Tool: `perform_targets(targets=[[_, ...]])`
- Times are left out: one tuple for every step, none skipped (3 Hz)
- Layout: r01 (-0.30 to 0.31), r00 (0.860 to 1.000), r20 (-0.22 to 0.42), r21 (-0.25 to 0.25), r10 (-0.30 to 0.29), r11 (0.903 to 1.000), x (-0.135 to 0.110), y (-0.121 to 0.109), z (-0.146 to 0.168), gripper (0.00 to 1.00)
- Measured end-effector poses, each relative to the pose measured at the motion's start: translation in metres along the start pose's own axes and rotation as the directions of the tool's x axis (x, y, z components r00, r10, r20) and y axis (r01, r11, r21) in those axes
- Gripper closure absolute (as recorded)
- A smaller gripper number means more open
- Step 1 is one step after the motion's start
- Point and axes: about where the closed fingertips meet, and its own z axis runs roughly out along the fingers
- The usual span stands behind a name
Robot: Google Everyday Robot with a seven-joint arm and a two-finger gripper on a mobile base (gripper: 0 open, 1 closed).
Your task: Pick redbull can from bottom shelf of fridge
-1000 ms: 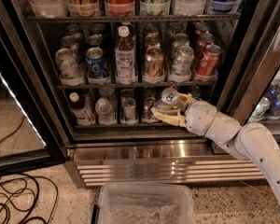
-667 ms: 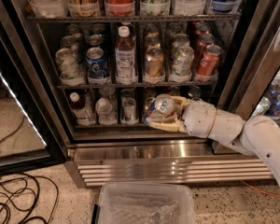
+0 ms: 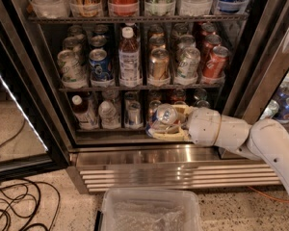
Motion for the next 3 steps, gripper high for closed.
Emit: perform_targets(targets=[[0.019,1.000,-0.004,-0.026,-0.019,0.9995,-0.012,0.005,0.003,1.00],[0.089,0.996,-0.013,-0.093,-0.090,0.9916,-0.048,0.023,-0.004,1.00],[0.162,0.985,-0.034,-0.202,-0.172,0.9659,-0.083,0.046,-0.011,1.00]])
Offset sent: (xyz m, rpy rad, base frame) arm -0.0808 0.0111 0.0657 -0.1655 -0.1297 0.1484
